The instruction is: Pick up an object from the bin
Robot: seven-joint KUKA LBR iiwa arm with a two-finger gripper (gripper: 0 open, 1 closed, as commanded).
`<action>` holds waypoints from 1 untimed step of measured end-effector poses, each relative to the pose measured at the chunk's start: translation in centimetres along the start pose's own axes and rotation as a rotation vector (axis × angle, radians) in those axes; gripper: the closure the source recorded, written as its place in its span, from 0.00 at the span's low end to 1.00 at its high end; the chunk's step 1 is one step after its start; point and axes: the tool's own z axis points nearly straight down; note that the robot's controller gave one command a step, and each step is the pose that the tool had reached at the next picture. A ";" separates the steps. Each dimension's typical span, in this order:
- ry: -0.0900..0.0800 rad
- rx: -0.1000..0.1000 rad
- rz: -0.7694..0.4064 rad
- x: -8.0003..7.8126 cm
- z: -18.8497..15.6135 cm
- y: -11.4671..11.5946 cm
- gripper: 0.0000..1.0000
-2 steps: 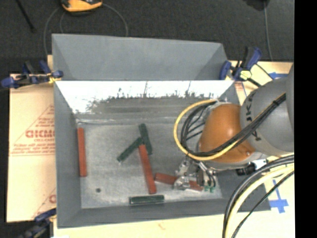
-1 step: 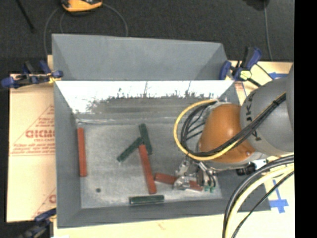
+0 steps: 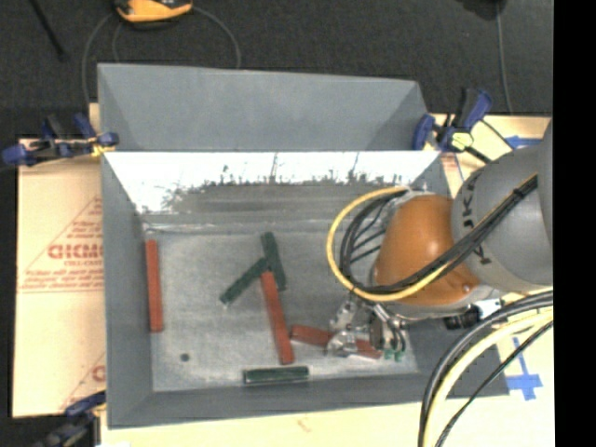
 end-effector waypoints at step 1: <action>-0.008 0.000 0.010 0.7 -17.6 0.0 1.00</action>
Offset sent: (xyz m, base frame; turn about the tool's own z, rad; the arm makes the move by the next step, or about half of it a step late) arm 0.0000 0.0000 0.0000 0.0000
